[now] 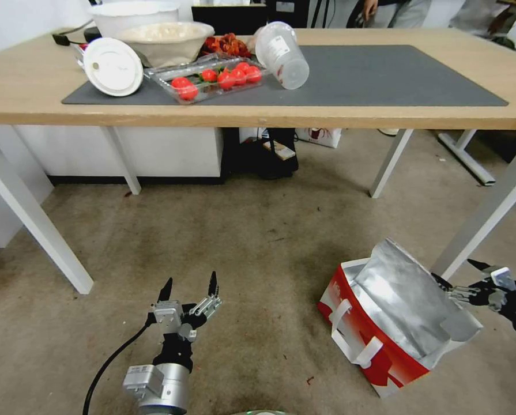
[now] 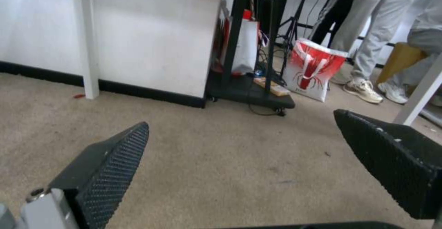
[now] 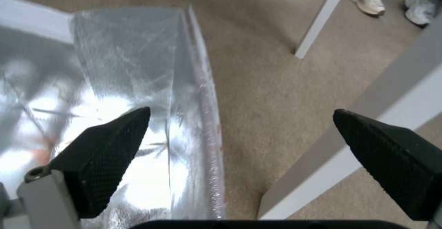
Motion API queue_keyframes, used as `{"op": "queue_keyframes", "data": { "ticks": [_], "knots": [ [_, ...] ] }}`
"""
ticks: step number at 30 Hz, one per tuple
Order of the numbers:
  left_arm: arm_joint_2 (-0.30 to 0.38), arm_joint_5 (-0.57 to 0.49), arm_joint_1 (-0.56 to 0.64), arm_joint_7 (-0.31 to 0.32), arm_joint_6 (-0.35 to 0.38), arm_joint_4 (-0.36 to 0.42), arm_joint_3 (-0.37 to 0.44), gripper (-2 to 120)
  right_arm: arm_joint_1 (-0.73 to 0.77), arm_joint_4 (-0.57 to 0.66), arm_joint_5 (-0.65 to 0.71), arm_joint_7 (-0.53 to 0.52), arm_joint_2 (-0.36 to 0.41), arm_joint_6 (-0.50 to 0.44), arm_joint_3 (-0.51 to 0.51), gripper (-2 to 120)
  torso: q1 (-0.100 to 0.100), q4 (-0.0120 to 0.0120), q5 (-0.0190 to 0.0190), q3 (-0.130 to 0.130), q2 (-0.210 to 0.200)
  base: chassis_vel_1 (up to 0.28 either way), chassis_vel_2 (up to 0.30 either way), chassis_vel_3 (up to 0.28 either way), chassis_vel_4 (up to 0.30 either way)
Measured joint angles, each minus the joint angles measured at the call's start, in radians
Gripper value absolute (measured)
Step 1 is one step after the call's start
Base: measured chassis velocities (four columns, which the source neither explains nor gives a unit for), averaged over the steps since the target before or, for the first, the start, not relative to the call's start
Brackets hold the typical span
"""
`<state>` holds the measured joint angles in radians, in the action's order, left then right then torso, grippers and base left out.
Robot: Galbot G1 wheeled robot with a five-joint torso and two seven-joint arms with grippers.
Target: Pick up the food delivery bag from the floor and place it on the table.
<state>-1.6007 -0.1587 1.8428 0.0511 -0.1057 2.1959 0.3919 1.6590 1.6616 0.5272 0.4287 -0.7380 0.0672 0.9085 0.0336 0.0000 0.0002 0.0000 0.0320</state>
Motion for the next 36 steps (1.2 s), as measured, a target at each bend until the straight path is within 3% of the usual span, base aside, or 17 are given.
{"op": "queue_keyframes", "data": {
  "ticks": [10,23,26,28,30,31,34,36],
  "knots": [
    [-0.004,0.006,0.003,0.0,0.0,-0.006,-0.007,100,-0.035,-0.05,-0.131,-0.005,-0.007,0.008,-0.088,100,0.0,-0.0001,-0.0001,0.0,0.001,0.0,0.0,0.0,0.0],
    [0.002,0.007,0.007,-0.006,-0.014,-0.003,-0.013,100,-0.014,-0.06,-0.211,-0.017,-0.045,0.055,-0.087,99,0.0,-0.0001,-0.0003,0.0,0.001,0.0,0.0,0.0,0.0],
    [0.005,0.007,0.007,-0.007,-0.015,-0.002,-0.011,100,-0.01,-0.059,-0.215,-0.022,-0.049,0.063,-0.083,95,0.0,-0.0001,-0.0003,0.0,0.001,0.0,0.0,0.0,0.0],
    [0.009,0.006,0.006,-0.006,-0.016,-0.002,-0.011,100,0.001,-0.056,-0.211,-0.036,-0.057,0.074,-0.078,80,0.0,0.0,-0.0003,0.0,0.001,0.0,0.0,0.0,0.0],
    [0.01,0.006,0.006,-0.006,-0.016,-0.002,-0.011,100,0.002,-0.055,-0.21,-0.037,-0.058,0.074,-0.077,80,0.0,0.0,-0.0003,0.0,0.001,0.0,0.0,0.0,0.0],
    [0.011,0.005,0.006,-0.006,-0.017,-0.002,-0.012,100,0.009,-0.054,-0.206,-0.042,-0.06,0.075,-0.074,71,0.0,-0.0001,-0.0003,0.0,0.001,0.0,0.0,0.0,0.0],
    [0.013,0.005,0.007,-0.006,-0.018,0.0,-0.012,100,0.014,-0.055,-0.204,-0.044,-0.06,0.074,-0.071,65,0.0,-0.0001,-0.0003,0.0,0.001,0.0,0.0,0.0,0.0],
    [0.016,0.002,0.007,-0.006,-0.018,0.002,-0.013,100,0.022,-0.059,-0.197,-0.044,-0.06,0.072,-0.066,51,0.0,0.0,-0.0003,0.0,0.001,0.0,0.0,0.0,0.0]
  ]
}}
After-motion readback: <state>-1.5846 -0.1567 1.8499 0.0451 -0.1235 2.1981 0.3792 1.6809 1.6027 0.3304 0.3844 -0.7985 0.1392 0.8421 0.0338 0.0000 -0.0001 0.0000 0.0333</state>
